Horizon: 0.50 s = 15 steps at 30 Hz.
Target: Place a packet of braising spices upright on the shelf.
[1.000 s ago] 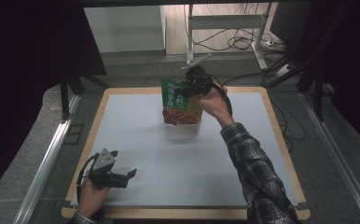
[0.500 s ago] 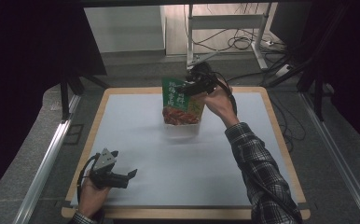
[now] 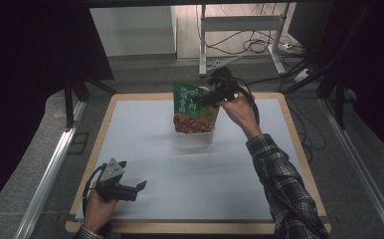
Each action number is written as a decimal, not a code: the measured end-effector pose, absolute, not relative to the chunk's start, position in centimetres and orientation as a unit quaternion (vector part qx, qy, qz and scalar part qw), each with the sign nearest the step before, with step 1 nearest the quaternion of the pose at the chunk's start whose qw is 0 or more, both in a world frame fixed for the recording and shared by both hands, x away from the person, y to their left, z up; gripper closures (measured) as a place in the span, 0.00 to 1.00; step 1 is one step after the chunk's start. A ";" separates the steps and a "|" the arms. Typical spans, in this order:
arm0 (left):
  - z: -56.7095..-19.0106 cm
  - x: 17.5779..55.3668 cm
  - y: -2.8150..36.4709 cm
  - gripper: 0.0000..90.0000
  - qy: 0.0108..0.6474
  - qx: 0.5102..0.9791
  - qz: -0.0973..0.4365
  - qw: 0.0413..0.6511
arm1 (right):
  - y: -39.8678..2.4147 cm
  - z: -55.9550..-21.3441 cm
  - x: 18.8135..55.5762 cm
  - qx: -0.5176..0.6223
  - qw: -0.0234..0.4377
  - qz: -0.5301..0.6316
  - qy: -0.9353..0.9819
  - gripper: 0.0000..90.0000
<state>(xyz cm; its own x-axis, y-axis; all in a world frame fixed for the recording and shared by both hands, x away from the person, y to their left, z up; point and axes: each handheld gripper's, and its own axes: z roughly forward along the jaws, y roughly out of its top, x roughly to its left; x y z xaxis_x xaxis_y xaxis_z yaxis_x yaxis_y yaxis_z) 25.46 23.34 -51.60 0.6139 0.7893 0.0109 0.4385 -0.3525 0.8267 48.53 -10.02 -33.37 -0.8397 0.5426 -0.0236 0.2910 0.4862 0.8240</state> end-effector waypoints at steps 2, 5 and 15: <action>-51.6 25.5 23.3 0.00 0.386 0.795 0.210 0.418 | -10.4 -33.4 48.4 0.248 0.145 0.452 0.845 0.04; -51.6 25.5 23.3 0.00 0.386 0.796 0.209 0.418 | -10.9 -33.4 48.1 0.247 0.146 0.459 0.840 0.01; -51.6 25.5 23.3 0.00 0.384 0.797 0.209 0.416 | -11.7 -34.3 46.9 0.240 0.153 0.453 0.845 0.00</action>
